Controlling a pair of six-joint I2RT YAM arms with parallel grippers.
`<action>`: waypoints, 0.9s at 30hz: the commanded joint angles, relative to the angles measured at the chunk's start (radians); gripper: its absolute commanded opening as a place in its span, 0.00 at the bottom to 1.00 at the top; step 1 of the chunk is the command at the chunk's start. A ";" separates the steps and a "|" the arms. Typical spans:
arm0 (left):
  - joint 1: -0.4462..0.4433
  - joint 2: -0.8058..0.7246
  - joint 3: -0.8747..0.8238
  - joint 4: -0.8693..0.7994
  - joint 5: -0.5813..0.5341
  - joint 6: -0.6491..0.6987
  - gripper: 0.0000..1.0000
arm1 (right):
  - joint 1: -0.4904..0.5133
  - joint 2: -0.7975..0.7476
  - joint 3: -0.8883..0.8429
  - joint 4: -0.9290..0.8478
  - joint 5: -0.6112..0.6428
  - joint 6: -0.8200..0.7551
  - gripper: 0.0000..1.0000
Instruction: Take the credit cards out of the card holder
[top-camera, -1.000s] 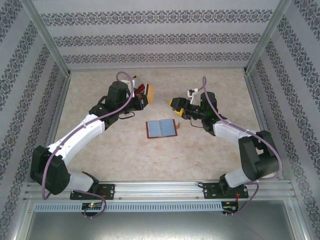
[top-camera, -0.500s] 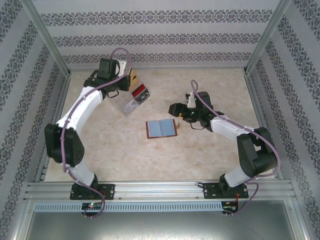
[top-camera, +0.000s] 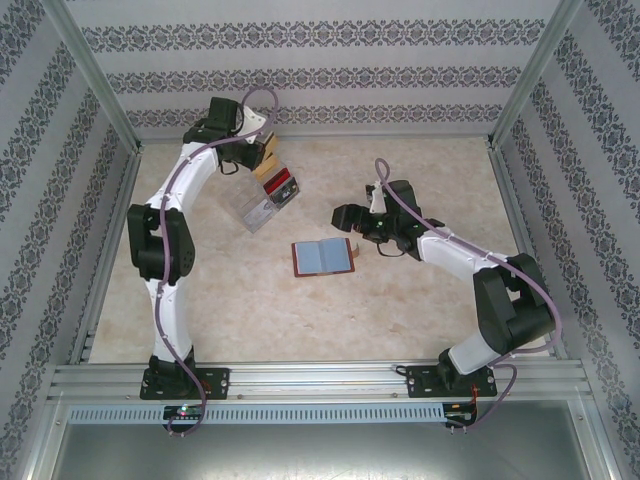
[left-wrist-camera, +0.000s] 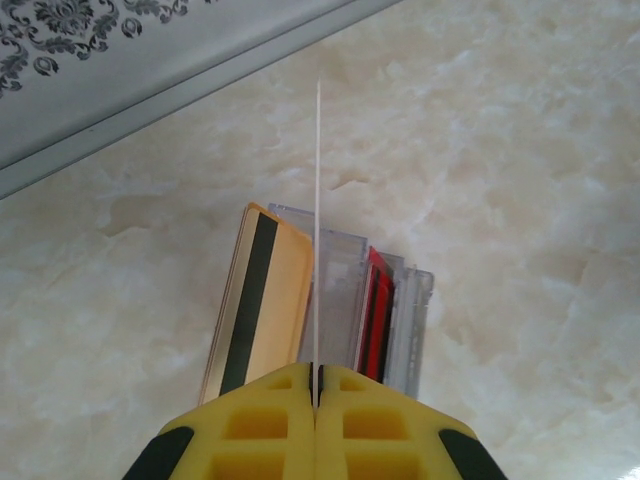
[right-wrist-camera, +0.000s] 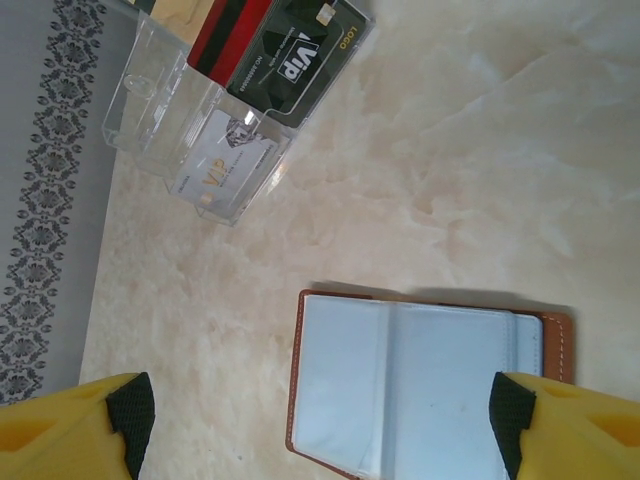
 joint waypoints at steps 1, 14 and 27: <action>0.013 0.030 0.041 -0.049 -0.023 0.075 0.00 | 0.011 0.020 0.036 -0.010 0.011 -0.005 0.89; 0.030 0.098 0.088 -0.117 -0.027 0.179 0.00 | 0.021 0.040 0.063 -0.022 0.002 0.000 0.89; 0.032 0.110 0.118 -0.150 -0.023 0.203 0.26 | 0.025 0.049 0.076 -0.029 -0.006 0.008 0.89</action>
